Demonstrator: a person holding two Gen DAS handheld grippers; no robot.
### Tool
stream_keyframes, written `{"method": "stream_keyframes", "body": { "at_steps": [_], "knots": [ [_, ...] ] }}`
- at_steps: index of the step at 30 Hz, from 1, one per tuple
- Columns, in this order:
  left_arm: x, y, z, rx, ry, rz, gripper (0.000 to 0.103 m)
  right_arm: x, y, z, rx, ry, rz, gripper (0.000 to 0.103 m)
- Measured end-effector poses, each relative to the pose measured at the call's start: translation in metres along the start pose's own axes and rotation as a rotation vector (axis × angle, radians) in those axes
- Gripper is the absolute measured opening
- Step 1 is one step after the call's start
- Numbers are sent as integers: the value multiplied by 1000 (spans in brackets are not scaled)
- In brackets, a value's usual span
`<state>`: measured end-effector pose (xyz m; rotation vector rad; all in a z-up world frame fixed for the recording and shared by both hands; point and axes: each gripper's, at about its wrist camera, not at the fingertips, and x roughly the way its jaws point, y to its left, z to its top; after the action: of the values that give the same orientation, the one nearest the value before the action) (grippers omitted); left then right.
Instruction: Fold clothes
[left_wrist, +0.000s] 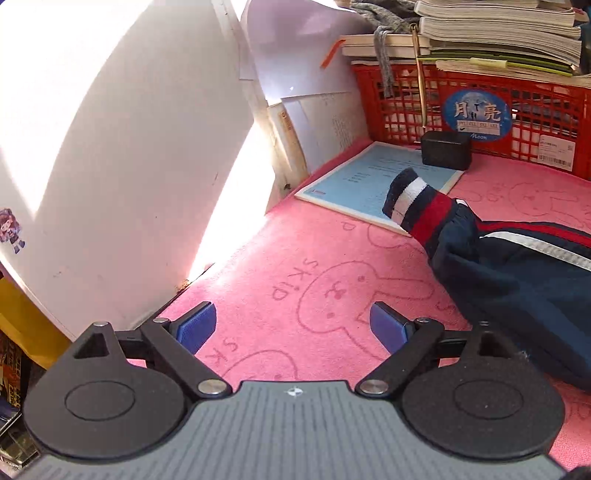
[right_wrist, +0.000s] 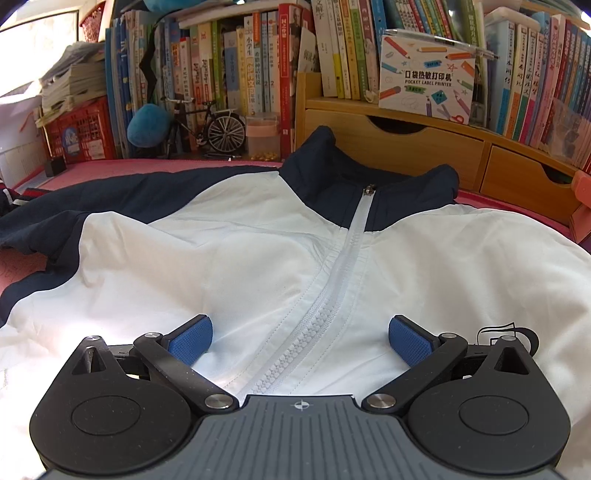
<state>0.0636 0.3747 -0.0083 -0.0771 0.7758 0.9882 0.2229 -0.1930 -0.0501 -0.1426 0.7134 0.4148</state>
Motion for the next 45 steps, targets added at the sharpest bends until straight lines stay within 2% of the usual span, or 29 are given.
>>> {"method": "stream_keyframes", "body": {
  "at_steps": [1, 4, 7, 9, 11, 13, 16, 19, 20, 22, 23, 24, 26, 27, 31, 34, 36, 39, 43, 45],
  "knots": [
    [1, 8, -3, -27, 8, -13, 91, 0, 0, 0, 0, 0, 0, 103],
    [-5, 23, -6, -96, -16, -129, 91, 0, 0, 0, -1, 0, 1, 103],
    [-5, 26, 1, -158, -8, -297, 93, 0, -1, 0, -1, 0, 1, 103],
    [-1, 21, 5, -197, 16, -355, 97, 0, -1, 0, -1, 0, 1, 103],
    [5, 13, 8, -228, 29, -386, 97, 0, 0, 0, -1, 0, 0, 103],
    [12, 1, 10, -236, 34, -383, 97, 0, 0, 0, -1, 0, -1, 103],
    [23, -18, 15, -210, 50, -362, 97, 0, 0, 0, -2, 0, 0, 103],
    [34, -33, 18, -211, 76, -390, 96, 0, 0, 0, -2, 0, 0, 103],
    [36, -37, 18, -215, 72, -388, 95, 0, 0, 0, -2, 0, 0, 103],
    [34, -45, 18, -194, 35, -338, 72, 1, 0, 0, -3, 0, 0, 103],
    [32, -49, 18, -174, 16, -321, 54, 1, 0, 0, -3, 0, 0, 103],
    [31, -52, 18, -167, 6, -311, 42, 1, 0, 0, -3, 0, 0, 103],
    [26, -54, 20, -170, -15, -296, 29, 0, 0, 0, -2, 0, -3, 103],
    [23, -55, 21, -171, -26, -280, 26, 0, 0, 0, 1, 3, -15, 103],
    [10, -52, 48, -171, -152, -230, 21, -3, 4, 11, 19, 28, -78, 102],
    [0, -37, 81, -257, -252, -160, 19, -14, 8, 29, -10, 2, -112, 102],
    [-5, -22, 99, -313, -321, -108, 19, -24, 10, 41, -19, -23, -90, 103],
    [14, -5, 117, -303, -317, -4, 19, -32, 16, 48, -8, -39, -96, 103],
    [56, 3, 97, -226, -131, 20, 28, -18, 21, 42, -24, -9, -121, 103],
    [75, 2, 77, -194, -50, 36, 38, -8, 20, 36, -13, 16, -125, 103]
  ]
}}
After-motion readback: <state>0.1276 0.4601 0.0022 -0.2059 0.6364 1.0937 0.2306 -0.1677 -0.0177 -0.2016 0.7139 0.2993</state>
